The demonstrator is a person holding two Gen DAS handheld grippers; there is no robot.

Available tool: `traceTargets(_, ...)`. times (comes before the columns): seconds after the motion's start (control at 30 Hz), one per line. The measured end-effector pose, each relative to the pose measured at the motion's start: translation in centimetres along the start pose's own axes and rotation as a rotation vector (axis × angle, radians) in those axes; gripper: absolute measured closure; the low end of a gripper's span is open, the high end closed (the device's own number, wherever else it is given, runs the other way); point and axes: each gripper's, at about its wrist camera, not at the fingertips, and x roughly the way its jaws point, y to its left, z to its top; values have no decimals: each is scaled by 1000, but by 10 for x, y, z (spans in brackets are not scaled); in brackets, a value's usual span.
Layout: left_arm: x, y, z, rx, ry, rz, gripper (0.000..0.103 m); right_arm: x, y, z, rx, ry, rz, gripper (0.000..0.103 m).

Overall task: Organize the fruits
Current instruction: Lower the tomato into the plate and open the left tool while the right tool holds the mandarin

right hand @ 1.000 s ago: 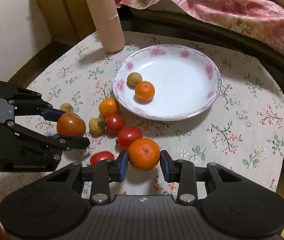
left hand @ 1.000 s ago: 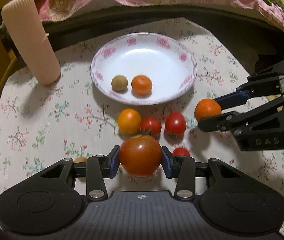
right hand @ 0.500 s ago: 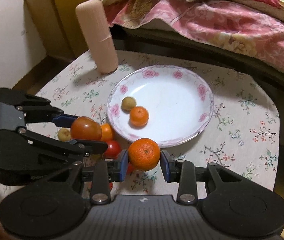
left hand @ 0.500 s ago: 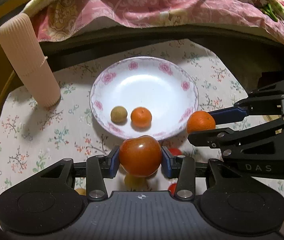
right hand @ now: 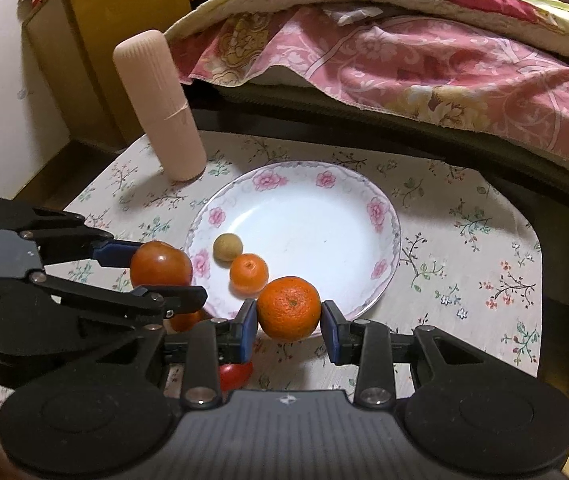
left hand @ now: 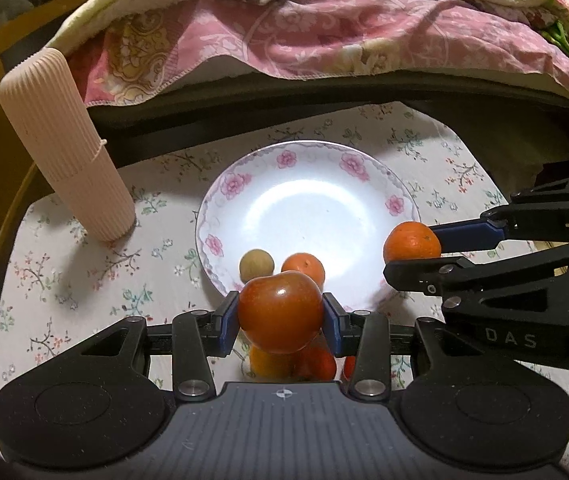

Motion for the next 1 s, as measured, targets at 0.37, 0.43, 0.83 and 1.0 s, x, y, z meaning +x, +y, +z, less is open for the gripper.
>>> traceTargets(0.37, 12, 2, 13, 2, -8, 10, 54, 12, -10, 10, 40, -14, -16, 67)
traceTargets(0.43, 15, 2, 15, 3, -9, 14, 54, 14, -13, 11, 51, -13, -14, 67)
traceTargets(0.83, 29, 5, 22, -17, 0, 20, 54, 29, -21, 18, 70, -14, -12, 67)
traceTargets(1.0, 35, 6, 23, -20, 4, 29, 54, 34, -23, 20, 74, -10, -19, 67)
